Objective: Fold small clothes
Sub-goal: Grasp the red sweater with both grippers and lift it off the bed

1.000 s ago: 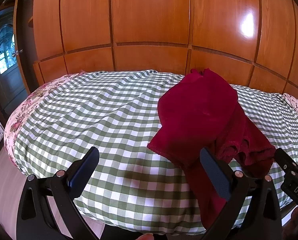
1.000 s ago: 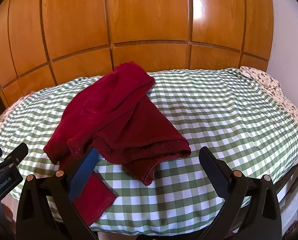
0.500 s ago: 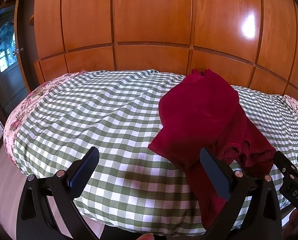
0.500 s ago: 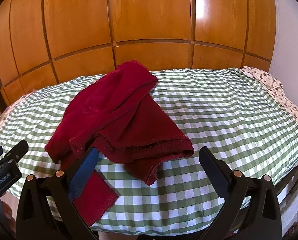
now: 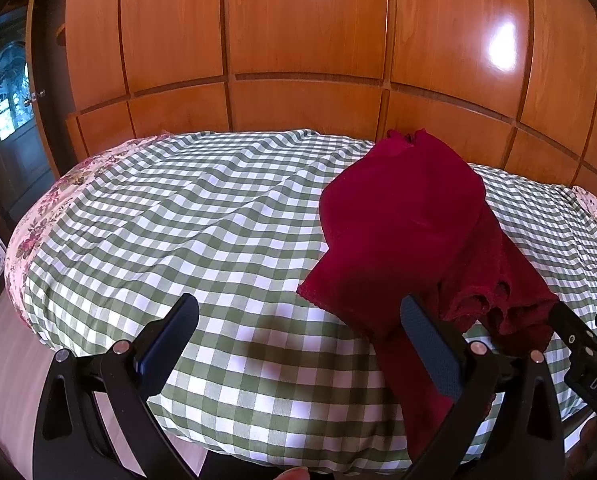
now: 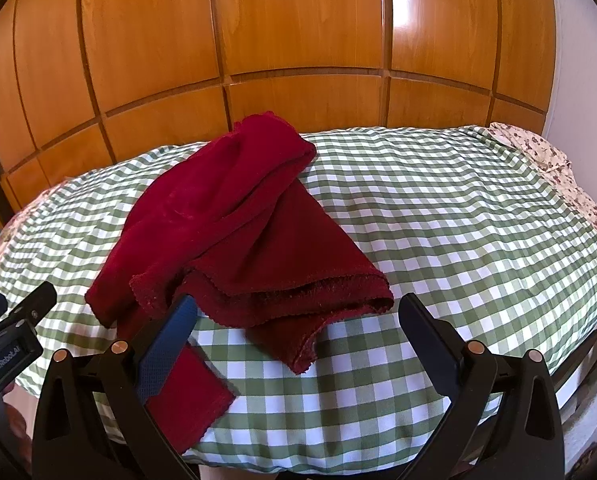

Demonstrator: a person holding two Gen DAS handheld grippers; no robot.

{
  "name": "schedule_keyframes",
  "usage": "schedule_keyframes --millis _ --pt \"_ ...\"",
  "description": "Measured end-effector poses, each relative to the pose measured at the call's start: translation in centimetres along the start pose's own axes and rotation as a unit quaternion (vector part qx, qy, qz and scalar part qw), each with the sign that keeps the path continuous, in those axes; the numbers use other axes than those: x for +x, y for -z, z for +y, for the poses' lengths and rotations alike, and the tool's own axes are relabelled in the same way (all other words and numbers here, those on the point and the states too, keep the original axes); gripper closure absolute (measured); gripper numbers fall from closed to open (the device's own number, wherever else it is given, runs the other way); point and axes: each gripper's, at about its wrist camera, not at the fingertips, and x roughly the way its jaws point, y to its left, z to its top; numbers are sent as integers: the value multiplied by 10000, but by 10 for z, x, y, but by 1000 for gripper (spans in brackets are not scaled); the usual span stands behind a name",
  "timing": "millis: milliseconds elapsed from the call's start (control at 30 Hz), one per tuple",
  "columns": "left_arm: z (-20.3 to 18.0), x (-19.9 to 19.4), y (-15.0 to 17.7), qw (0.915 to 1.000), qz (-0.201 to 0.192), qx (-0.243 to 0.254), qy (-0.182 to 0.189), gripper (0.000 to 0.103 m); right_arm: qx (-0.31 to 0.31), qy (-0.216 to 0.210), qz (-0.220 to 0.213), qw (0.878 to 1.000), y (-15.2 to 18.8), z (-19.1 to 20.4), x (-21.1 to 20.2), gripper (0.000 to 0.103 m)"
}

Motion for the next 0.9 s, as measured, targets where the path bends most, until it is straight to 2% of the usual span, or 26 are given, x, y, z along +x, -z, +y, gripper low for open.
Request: schedule_keyframes --millis 133,267,300,333,467,533,667,700,767,800,833,867,900 --pt "2 8 -2 10000 65 -12 20 2 16 -62 31 10000 -3 -1 4 3" --pt "20 18 -7 9996 85 -129 231 2 -44 -224 -1 9997 -13 -7 9 6" --pt "27 20 -9 9996 92 -210 192 2 -71 -307 -4 9995 -17 -9 10 10" --pt "36 24 -12 9993 162 -316 141 2 -87 -350 -11 9993 -22 -10 11 23" --pt "73 36 -16 9951 390 -897 128 3 -87 -864 97 9962 -47 -12 20 49" --pt "87 41 -12 9927 438 -1110 151 3 -34 -1184 195 9928 -59 -10 27 54" --pt "99 49 -5 9925 543 -1097 62 3 -235 -1652 451 9850 -78 13 47 61" --pt "103 52 -3 9915 587 -1156 64 3 -503 -1935 585 9781 -83 28 53 61" --pt "111 55 -1 9890 650 -1329 36 3 -987 -2537 1230 9543 -81 57 66 61" --pt "115 57 0 9880 682 -1388 33 3 -927 -2806 1575 9423 -79 64 74 61" --pt "119 59 1 9868 710 -1455 19 3 -725 -3168 2093 9223 -72 75 87 61" --pt "122 60 1 9857 712 -1525 -15 3 -726 -3228 2321 9147 -68 81 94 61" --pt "125 61 1 9848 700 -1589 -43 3 -809 -3076 2554 9130 -62 88 102 59"
